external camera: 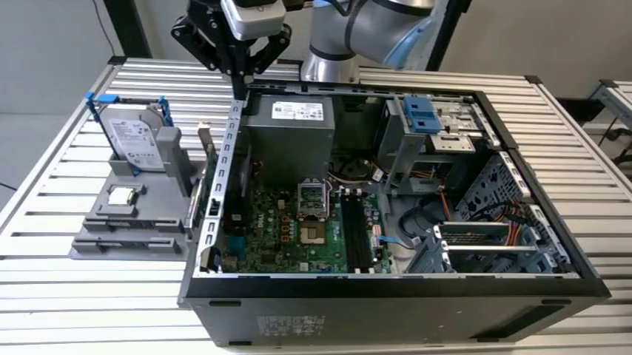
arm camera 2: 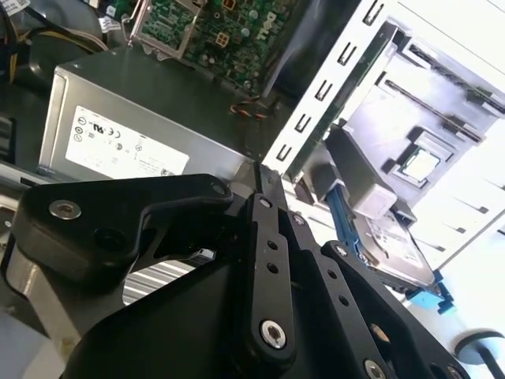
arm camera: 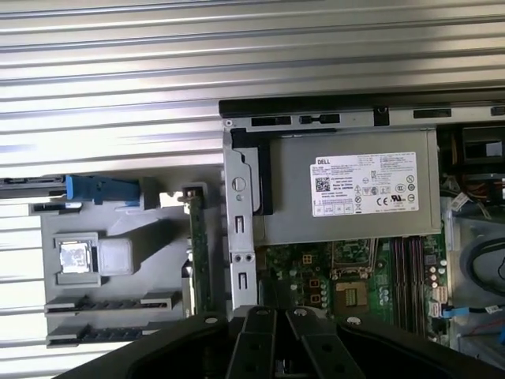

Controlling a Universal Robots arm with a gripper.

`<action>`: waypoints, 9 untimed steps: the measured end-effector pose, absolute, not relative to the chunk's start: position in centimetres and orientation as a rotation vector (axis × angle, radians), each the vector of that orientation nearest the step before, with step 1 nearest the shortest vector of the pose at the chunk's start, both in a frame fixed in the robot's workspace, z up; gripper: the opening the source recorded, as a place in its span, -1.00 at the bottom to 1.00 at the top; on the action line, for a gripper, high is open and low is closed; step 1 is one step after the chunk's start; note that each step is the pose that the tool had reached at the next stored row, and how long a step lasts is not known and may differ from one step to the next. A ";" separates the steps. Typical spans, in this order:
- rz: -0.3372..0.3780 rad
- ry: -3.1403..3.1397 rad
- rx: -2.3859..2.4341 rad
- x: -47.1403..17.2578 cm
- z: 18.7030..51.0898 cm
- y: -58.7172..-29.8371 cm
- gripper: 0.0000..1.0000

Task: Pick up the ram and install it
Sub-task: 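Reach for the ram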

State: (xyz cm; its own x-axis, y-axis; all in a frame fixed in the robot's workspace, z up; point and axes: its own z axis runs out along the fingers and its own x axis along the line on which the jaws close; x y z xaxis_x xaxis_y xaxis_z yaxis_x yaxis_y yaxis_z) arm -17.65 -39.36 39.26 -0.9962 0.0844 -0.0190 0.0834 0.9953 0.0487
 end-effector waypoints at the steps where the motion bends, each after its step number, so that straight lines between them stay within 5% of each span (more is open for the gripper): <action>1: 0.075 3.117 0.131 -17.9 39.3 -39.4 -1.00; 9: 0.075 3.118 0.129 -19.5 39.3 -39.2 -1.00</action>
